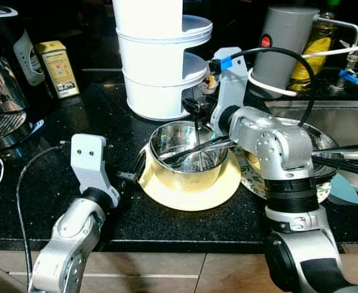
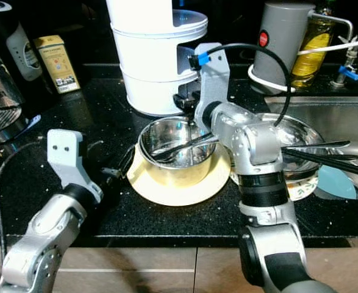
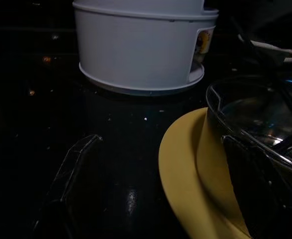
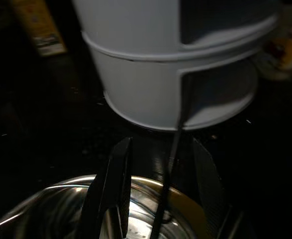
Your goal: Kitchen organization
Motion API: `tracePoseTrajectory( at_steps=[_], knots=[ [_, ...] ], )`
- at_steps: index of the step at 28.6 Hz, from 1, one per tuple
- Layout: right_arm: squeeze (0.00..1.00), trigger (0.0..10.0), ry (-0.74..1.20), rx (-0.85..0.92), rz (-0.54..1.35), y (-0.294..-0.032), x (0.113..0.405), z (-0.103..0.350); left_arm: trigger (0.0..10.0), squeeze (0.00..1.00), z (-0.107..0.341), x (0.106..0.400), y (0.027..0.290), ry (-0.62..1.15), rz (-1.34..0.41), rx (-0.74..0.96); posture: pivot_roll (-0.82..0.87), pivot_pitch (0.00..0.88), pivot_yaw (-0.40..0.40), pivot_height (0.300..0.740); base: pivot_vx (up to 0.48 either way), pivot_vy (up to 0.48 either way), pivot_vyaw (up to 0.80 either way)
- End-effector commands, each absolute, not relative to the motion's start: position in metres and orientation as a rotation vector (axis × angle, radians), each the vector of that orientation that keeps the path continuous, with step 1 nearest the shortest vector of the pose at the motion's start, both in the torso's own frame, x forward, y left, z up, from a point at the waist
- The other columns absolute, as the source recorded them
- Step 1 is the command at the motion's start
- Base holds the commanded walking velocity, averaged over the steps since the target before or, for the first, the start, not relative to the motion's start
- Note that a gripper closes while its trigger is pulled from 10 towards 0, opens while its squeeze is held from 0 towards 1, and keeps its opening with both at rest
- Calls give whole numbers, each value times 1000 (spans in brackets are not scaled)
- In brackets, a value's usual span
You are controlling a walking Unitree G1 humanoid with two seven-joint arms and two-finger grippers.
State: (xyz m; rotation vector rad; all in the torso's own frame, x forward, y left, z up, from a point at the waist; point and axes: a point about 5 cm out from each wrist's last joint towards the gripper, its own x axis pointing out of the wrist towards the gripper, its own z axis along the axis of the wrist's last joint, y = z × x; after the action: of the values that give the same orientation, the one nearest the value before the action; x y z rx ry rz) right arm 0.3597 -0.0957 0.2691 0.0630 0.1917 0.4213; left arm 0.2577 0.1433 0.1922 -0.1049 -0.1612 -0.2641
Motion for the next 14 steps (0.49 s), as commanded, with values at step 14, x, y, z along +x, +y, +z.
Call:
tracePoseTrajectory(
  at_steps=[14],
  knots=[
    [0, 10000, 239, 62, 391, -85, 364, 265, 10000, 0, 195, 259, 139, -176, -281, -78, 84, 0, -9, 740, 0, 0, 0]
  ],
)
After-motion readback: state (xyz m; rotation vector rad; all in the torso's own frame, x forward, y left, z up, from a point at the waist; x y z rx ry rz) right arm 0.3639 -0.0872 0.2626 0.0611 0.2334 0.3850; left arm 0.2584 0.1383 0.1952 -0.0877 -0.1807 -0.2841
